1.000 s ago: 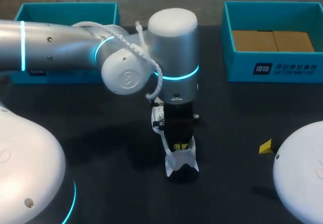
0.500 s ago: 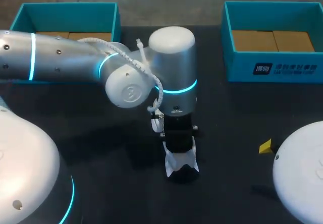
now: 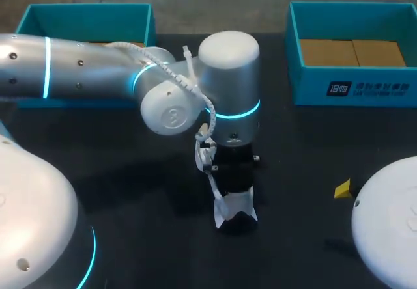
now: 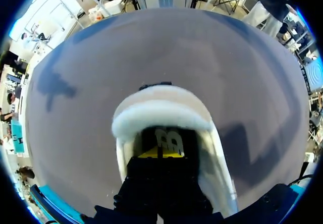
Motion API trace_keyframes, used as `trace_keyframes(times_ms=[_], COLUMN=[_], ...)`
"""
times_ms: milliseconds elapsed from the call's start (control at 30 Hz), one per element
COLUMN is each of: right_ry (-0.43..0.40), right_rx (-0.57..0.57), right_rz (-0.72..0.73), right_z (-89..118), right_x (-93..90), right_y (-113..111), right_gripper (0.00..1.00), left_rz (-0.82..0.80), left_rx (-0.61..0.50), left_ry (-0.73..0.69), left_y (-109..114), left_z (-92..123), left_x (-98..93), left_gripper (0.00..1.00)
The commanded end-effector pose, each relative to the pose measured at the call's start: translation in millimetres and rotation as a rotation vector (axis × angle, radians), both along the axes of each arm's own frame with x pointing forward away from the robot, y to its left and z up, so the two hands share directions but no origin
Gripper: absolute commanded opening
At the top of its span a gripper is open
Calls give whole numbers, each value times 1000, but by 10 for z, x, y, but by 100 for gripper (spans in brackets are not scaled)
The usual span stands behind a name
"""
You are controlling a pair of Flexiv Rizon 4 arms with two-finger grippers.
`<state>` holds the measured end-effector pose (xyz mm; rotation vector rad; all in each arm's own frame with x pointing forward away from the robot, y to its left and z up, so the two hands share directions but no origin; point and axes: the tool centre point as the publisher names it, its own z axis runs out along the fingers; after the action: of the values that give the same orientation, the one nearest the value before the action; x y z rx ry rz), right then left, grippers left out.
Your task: Take the shoe out of the shoebox, open the shoe tongue, remove and reinsert the insole, then place the shoe into the shoebox
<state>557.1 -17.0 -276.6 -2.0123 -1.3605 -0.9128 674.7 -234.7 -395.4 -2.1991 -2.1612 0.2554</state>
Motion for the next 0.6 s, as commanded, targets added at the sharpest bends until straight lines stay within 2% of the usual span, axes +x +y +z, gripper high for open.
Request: trace_keyframes(times_ms=[33,333,500,533,600], right_ry=[-3,-3,-3,-3,-3], right_rx=[-3,-3,-3,-3,-3], right_rz=[-3,-3,-3,-3,-3], right_z=[13,13,13,13,13], right_x=[-22,-22,-22,-22,-22], right_y=[8,8,8,8,8], right_gripper=[100,100,100,100,100], left_rz=[7,3,7,10,15], left_rx=[-25,-69,-74,-75,-70], left_ry=[-27,-47,-44,-41,-52], left_y=[125,157,177,173,152], left_z=[215,447,450,443,422], left_x=[5,36,96,115,152], left_gripper=[0,0,0,5,6])
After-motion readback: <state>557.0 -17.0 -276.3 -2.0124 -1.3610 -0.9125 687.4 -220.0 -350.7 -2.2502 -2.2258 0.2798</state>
